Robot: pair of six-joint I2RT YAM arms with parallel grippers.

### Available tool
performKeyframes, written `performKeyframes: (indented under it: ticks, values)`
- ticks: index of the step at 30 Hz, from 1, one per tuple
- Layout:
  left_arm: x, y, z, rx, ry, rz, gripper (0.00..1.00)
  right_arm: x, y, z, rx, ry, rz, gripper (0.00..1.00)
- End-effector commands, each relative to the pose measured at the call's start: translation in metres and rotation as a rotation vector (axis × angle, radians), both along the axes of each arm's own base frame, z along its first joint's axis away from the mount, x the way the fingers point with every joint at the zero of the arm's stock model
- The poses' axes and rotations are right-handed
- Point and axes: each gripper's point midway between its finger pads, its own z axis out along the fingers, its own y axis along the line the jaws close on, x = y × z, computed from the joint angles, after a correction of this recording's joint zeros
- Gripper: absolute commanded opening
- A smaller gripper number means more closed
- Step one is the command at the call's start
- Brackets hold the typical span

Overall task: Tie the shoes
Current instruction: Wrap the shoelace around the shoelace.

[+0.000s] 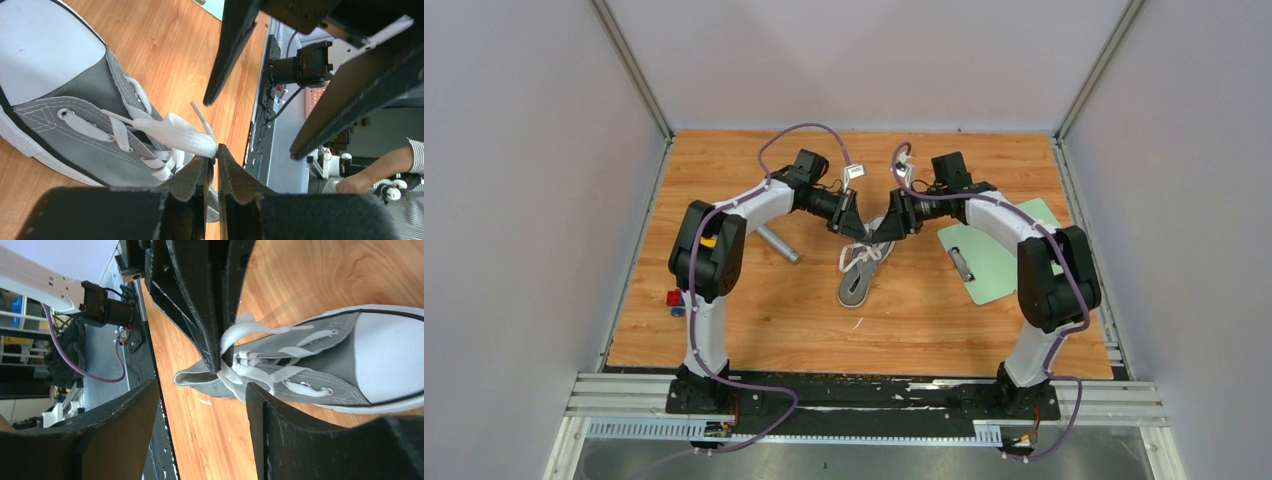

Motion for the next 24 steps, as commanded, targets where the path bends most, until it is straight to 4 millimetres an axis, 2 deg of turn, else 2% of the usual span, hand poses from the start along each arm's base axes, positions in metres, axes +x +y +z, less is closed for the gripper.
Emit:
performKeyframes:
  ticks: [1, 6, 9, 11, 13, 16, 20, 24]
  values:
    - [0.009, -0.001, 0.043, -0.023, -0.077, 0.034, 0.18, -0.01, 0.017, 0.013, 0.013, -0.12, 0.084, 0.66]
    - [0.009, 0.004, 0.045, -0.014, -0.059, 0.055, 0.24, -0.002, 0.027, -0.014, -0.161, -0.226, 0.03, 0.69]
    - [0.01, 0.008, 0.043, -0.015, -0.032, 0.075, 0.29, 0.013, 0.023, -0.029, -0.29, -0.288, -0.052, 0.66]
    - [0.008, 0.01, 0.04, -0.011, -0.019, 0.079, 0.3, 0.026, 0.014, -0.036, -0.375, -0.321, -0.126, 0.57]
    - [0.007, 0.012, 0.035, -0.003, -0.013, 0.081, 0.32, 0.036, 0.004, -0.04, -0.432, -0.339, -0.187, 0.41]
    - [0.005, 0.015, 0.024, 0.015, -0.03, 0.075, 0.39, 0.038, 0.0, -0.032, -0.414, -0.34, -0.199, 0.18]
    - [0.004, 0.021, 0.005, 0.055, -0.083, 0.06, 0.52, 0.023, 0.009, -0.02, -0.326, -0.317, -0.135, 0.09]
    - [0.006, 0.023, -0.006, 0.057, -0.132, 0.04, 0.58, 0.013, 0.014, -0.017, -0.284, -0.295, -0.102, 0.06]
